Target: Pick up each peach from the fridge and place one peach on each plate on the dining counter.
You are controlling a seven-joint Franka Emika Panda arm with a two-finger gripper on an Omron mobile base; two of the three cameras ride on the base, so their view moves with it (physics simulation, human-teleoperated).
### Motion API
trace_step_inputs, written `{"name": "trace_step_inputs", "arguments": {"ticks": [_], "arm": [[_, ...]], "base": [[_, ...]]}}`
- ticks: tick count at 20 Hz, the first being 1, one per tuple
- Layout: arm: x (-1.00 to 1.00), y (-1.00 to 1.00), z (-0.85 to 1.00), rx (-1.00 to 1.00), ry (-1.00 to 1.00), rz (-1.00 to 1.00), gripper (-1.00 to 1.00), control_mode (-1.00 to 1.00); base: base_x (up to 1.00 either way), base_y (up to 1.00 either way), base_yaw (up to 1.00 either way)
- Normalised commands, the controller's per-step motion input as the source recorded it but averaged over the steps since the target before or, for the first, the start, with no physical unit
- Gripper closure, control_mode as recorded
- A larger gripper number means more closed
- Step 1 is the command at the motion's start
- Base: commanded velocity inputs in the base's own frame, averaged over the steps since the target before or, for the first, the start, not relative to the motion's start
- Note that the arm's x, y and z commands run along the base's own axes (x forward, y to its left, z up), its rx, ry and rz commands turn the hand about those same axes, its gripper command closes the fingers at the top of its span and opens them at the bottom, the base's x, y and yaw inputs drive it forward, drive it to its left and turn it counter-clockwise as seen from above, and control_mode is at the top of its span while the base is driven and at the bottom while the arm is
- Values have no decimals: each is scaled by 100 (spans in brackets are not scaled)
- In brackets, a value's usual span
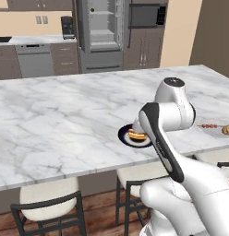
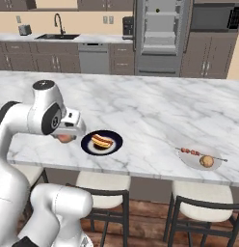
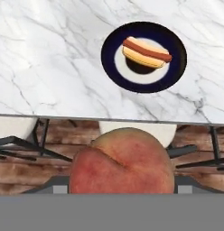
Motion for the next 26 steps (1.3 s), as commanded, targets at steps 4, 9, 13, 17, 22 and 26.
{"name": "trace_step_inputs", "arguments": {"ticks": [4, 9, 13, 17, 22, 26], "arm": [[100, 0, -84, 0, 0, 0, 100, -100], [97, 0, -18, -1, 9, 0, 100, -100], [88, 7, 23, -2, 19, 0, 100, -100], [17, 5, 2, -1, 19, 0, 100, -100], [2, 1, -62, -1, 9, 0, 100, -100], [1, 0, -97, 0, 7, 0, 100, -100]], "base": [[0, 0, 0], [0, 0, 0], [0, 0, 0], [0, 0, 0], [0, 0, 0], [0, 0, 0]]}}
